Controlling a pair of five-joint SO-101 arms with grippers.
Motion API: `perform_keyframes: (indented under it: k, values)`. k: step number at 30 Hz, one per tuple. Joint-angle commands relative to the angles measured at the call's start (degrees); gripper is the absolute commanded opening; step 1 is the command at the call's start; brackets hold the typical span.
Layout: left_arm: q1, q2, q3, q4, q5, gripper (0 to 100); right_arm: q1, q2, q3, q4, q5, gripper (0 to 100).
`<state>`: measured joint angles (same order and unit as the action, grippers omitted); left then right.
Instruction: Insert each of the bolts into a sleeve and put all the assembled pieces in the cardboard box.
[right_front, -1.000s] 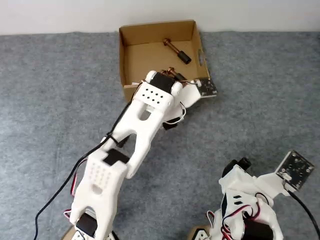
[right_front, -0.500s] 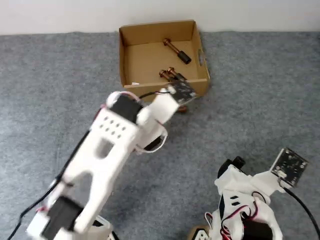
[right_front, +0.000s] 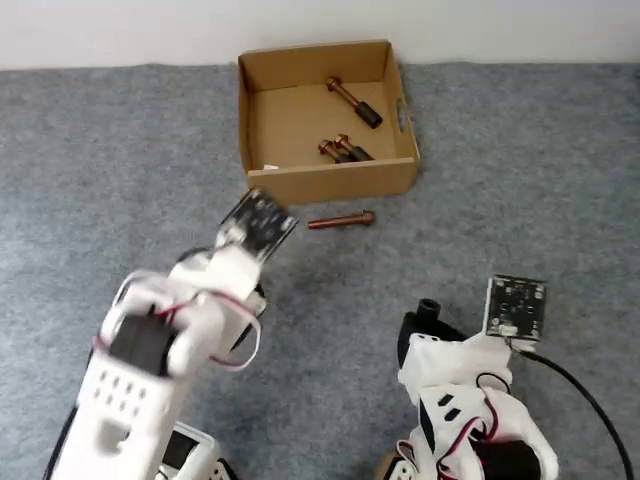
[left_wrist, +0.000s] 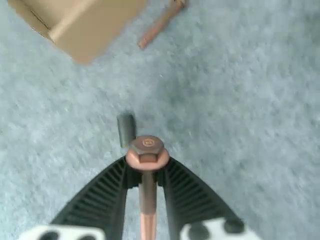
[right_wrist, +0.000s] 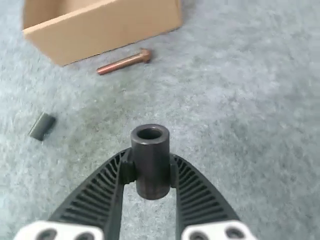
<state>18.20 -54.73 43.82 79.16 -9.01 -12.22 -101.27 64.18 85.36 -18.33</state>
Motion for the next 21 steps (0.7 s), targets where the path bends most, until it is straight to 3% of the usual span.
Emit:
perform_keyframes:
  k: [1,4,12,15,21]
  values:
    - [-0.4,-12.7,5.8,-6.1,0.8,0,-1.5,0.3,-0.4,-1.7,4.2,0.8]
    - [-0.4,-21.1,10.9,-9.3,1.4,0,-2.8,0.3,-0.4,-1.8,6.2,0.8]
    - [1.4,-38.9,20.5,-17.8,11.3,1,-10.8,-0.1,1.1,-2.6,13.5,0.8]
    - [2.4,-44.3,23.8,-20.6,12.8,1,-13.8,-0.1,4.5,-6.5,17.8,0.8]
    - [2.5,-49.6,27.6,-27.8,23.5,1,-23.3,0.3,9.4,-17.8,27.3,0.8]
